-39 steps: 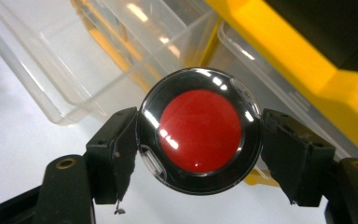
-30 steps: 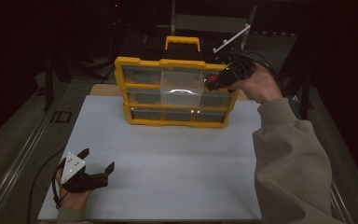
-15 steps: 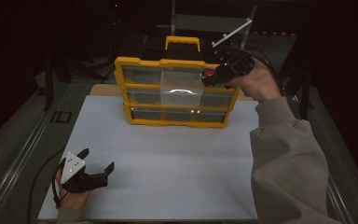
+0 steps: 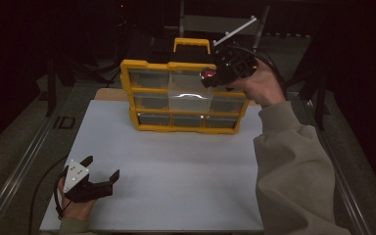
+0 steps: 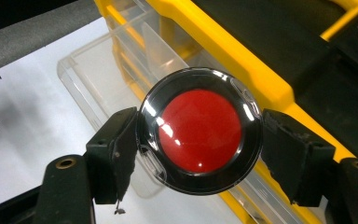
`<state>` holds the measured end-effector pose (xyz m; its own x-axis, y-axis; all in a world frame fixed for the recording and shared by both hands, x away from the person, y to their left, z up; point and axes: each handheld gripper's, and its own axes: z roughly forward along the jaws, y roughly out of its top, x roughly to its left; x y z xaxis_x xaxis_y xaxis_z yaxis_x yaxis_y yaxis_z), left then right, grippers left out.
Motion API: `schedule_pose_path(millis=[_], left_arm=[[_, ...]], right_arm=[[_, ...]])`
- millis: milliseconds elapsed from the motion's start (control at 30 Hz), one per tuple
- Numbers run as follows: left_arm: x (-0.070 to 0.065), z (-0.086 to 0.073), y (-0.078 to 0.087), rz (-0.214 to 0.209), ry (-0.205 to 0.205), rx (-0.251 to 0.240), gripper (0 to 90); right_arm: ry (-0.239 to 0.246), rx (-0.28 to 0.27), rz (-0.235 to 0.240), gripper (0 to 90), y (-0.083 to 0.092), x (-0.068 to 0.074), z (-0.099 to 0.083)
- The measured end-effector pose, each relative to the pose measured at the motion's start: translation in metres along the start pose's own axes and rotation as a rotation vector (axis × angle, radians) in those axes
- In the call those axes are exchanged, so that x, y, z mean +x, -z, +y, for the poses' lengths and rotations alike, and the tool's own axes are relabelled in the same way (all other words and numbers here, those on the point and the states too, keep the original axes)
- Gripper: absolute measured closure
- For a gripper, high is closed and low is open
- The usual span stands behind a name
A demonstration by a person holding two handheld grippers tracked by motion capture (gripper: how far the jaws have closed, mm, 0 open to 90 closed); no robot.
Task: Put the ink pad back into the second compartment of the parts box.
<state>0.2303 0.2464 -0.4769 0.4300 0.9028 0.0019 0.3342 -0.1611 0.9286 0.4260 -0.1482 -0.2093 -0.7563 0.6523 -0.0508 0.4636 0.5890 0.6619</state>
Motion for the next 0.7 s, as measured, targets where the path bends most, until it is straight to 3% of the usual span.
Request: schedule_pose_path(millis=[233, 700], left_arm=[[0.0, 0.0, 0.0, 0.002, 0.0, 0.0, 0.0], [0.0, 0.0, 0.0, 0.003, -0.001, 0.002, 0.0]], right_arm=[[0.018, -0.015, 0.006, 29.6, -0.007, 0.01, 0.002], [-0.007, -0.033, 0.019, 29.6, -0.018, 0.014, 0.003]])
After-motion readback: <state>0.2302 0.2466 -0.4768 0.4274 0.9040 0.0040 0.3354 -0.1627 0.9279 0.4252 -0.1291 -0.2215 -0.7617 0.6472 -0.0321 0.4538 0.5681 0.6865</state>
